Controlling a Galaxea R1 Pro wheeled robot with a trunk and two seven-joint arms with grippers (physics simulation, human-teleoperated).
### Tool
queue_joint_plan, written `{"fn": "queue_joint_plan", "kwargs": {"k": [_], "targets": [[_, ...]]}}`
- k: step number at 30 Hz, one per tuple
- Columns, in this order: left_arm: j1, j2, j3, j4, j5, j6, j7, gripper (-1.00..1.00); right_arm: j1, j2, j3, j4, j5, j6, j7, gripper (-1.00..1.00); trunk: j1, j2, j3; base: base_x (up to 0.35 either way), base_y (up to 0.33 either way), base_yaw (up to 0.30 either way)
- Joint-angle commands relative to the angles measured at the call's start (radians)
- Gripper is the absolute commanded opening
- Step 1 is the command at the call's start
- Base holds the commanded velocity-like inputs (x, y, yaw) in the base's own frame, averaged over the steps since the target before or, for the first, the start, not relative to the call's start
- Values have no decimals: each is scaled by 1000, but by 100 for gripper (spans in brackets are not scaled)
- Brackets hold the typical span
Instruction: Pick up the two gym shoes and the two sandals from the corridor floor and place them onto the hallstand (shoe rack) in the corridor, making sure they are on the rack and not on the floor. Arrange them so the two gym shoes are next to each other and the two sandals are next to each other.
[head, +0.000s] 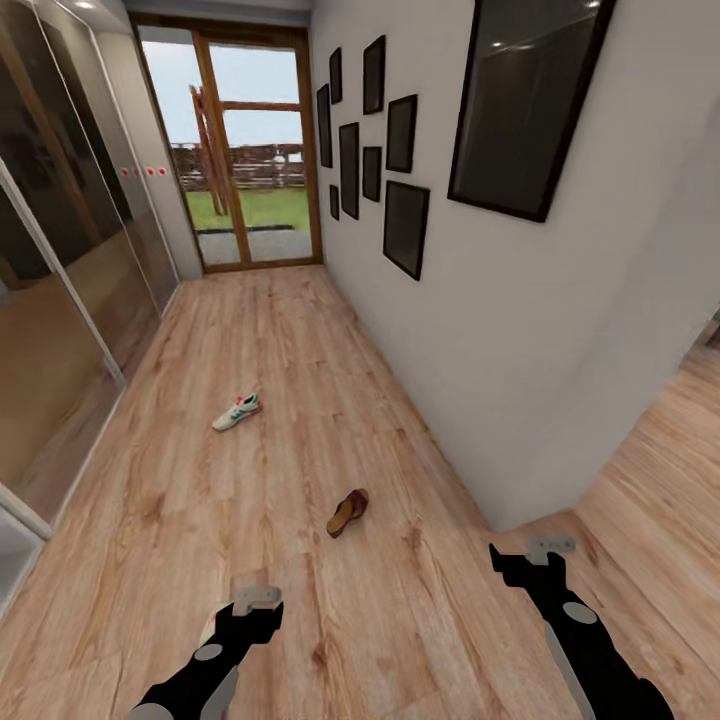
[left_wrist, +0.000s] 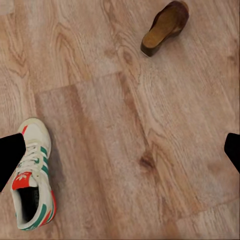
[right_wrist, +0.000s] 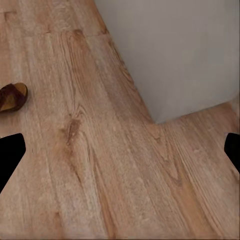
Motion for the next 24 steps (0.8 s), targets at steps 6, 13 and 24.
{"fn": "queue_joint_plan", "kwargs": {"k": [6,13,24], "targets": [[-1,2,0,1,0,-5,1,100,0,0,0,-3,0,6,0,100,0,0,-1,-93,-105,-204],[-1,8,1,1,0,-7,1,100,0,1,2,-4,-1,7,0,100,0,0,-1,-22,-24,-50],[-1,13,7,0,0,-8,1,100,0,3,4,-5,-1,8,-1,100,0,0,-2,-3,-3,-6]]}}
